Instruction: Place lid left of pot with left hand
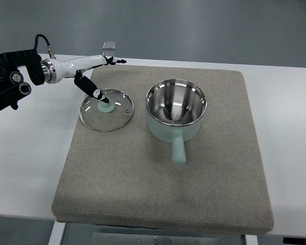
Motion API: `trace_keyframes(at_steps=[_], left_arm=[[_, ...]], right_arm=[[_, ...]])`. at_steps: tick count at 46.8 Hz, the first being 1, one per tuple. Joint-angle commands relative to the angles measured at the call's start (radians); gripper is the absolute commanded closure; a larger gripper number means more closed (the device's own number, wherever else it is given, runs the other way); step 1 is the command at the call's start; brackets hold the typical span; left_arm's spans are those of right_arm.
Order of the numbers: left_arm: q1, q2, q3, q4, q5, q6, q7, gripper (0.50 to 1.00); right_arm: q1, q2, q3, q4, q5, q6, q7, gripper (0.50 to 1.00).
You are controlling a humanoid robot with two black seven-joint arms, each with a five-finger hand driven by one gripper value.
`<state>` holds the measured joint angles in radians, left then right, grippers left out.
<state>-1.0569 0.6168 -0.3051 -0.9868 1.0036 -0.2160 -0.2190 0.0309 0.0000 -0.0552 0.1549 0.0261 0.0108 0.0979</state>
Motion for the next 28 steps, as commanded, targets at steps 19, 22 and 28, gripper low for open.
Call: trace_keyframes(at_steps=[19, 22, 28], left_arm=[[0.046, -0.008, -0.055, 0.178, -0.95, -0.017, 0.0, 0.504], [0.054, -0.012, -0.092, 0.2, -0.95, -0.019, 0.0, 0.504], [0.087, -0.035, -0.161, 0.229, -0.95, -0.023, 0.001, 0.504]], right_arm=[[0.0, 0.0, 0.0, 0.0, 0.0, 0.0, -0.001, 0.576], [0.0, 0.0, 0.0, 0.0, 0.0, 0.0, 0.0, 0.576], [0.0, 0.0, 0.0, 0.0, 0.0, 0.0, 0.0, 0.576]])
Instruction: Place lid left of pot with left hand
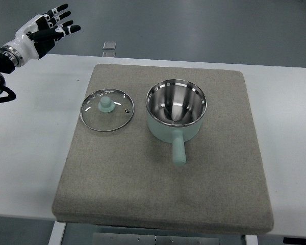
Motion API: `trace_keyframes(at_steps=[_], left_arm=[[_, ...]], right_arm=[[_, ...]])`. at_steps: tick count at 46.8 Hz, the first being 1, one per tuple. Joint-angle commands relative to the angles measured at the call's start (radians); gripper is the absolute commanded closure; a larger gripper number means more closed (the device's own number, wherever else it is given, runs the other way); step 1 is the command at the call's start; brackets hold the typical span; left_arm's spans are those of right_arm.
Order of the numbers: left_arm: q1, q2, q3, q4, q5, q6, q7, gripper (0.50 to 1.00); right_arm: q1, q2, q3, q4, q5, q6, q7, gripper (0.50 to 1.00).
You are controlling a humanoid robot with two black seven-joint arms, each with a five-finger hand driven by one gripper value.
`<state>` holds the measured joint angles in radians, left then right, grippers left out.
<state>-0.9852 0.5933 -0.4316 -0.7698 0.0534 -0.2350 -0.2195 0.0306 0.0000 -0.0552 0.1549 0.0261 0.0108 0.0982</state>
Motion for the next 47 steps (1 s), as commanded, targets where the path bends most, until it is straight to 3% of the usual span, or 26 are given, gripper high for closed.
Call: trace_keyframes(at_steps=[1, 14, 19, 31, 47], left_arm=[[0.019, -0.015, -0.047, 0.015, 0.0, -0.009, 0.002, 0.504], [0.022, -0.084, -0.125, 0.112, -0.036, -0.147, 0.026, 0.504], [0.02, -0.087, -0.125, 0.132, -0.052, -0.196, 0.063, 0.504], [0.01, -0.092, -0.128, 0.172, -0.17, -0.239, 0.34, 0.504], [0.019, -0.105, -0.229, 0.192, -0.259, -0.288, 0.365, 0.504]], right_arm=[[0.0, 0.0, 0.0, 0.0, 0.0, 0.0, 0.0, 0.576], [0.0, 0.0, 0.0, 0.0, 0.0, 0.0, 0.0, 0.576], [0.0, 0.0, 0.0, 0.0, 0.0, 0.0, 0.0, 0.576], [0.0, 0.0, 0.0, 0.0, 0.0, 0.0, 0.0, 0.576], [0.0, 0.0, 0.006, 0.0, 0.002, 0.0, 0.0, 0.576]])
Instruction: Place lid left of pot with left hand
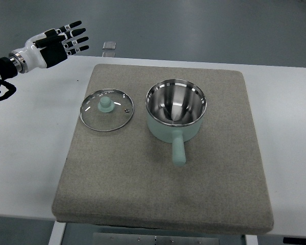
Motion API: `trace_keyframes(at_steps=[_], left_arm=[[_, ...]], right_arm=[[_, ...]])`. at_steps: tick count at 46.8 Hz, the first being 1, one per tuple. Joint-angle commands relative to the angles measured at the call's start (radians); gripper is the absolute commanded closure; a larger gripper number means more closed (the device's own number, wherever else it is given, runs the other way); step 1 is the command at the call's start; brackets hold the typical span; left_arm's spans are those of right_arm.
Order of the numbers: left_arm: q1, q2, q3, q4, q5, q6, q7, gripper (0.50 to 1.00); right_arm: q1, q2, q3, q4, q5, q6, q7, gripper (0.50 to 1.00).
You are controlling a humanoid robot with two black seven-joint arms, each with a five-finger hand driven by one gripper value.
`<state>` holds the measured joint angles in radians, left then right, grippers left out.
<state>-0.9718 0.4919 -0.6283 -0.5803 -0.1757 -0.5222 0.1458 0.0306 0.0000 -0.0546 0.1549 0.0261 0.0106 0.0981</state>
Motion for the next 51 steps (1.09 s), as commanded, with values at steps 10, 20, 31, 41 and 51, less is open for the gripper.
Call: trace_keyframes(at_steps=[10, 20, 31, 41, 51], left_arm=[[0.03, -0.01, -0.039, 0.005, -0.062, -0.001, 0.0, 0.504], [0.038, -0.01, -0.039, 0.011, -0.061, -0.002, 0.001, 0.504], [0.039, -0.01, -0.037, 0.01, -0.056, -0.002, 0.0, 0.504], [0.039, -0.012, -0.037, 0.01, -0.054, -0.002, 0.0, 0.504], [0.042, -0.012, -0.036, 0.01, -0.053, -0.002, 0.0, 0.504]], right_arm=[[0.0, 0.0, 0.002, 0.003, 0.005, 0.009, -0.001, 0.576], [-0.001, 0.0, 0.004, 0.011, 0.005, 0.009, -0.001, 0.576], [-0.001, 0.0, 0.007, 0.014, 0.006, 0.012, -0.001, 0.576], [-0.001, 0.0, 0.009, 0.014, 0.006, 0.012, 0.0, 0.576], [-0.001, 0.0, 0.009, 0.014, 0.006, 0.011, -0.003, 0.576]])
